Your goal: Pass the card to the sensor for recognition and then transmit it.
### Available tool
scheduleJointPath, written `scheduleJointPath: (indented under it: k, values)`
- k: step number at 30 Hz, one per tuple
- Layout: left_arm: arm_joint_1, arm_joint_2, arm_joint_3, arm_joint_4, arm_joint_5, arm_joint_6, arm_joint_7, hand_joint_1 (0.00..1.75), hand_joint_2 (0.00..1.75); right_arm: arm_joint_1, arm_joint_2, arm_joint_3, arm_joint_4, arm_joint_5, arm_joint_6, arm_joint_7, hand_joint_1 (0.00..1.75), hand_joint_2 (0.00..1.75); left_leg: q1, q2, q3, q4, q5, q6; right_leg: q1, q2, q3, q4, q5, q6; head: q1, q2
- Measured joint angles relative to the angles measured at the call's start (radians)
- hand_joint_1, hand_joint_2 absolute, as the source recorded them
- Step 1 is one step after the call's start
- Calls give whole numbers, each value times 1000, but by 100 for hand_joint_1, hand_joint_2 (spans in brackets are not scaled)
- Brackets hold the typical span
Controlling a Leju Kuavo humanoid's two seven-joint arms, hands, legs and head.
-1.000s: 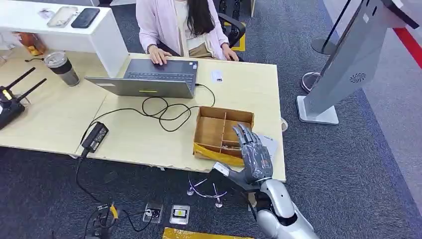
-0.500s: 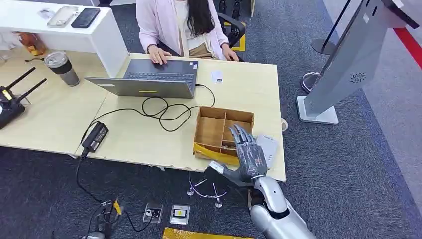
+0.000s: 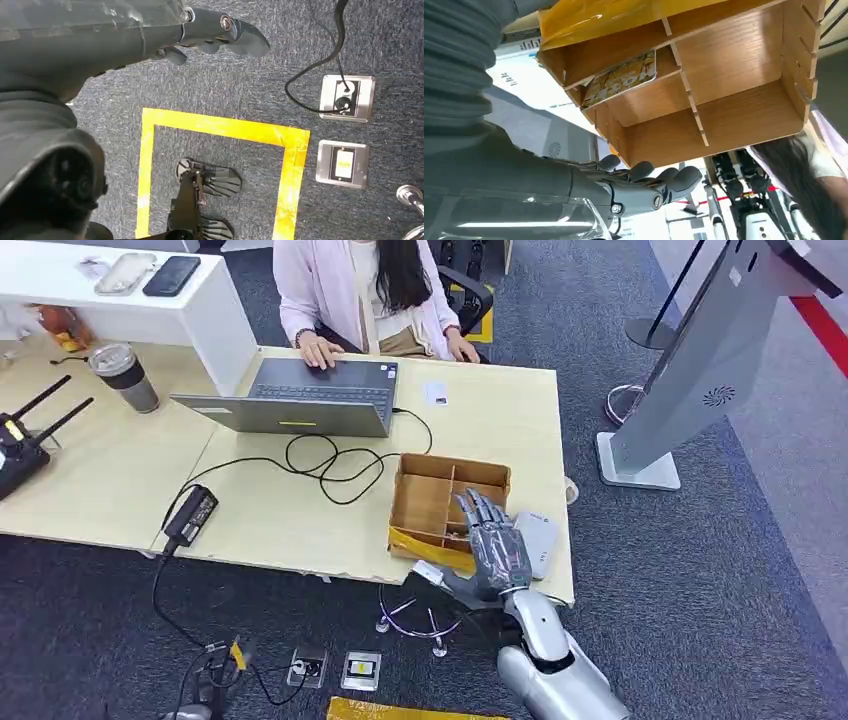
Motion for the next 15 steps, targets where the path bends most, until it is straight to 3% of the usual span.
scheduleJointPath:
  k: [15]
  values:
    - [0,0,0,0,-8,-1,0,0,0,-9,10,-20,68,46,-26,2,0,175,0,0,0,0,0,0,0,0,0,0,0,0,0,0]
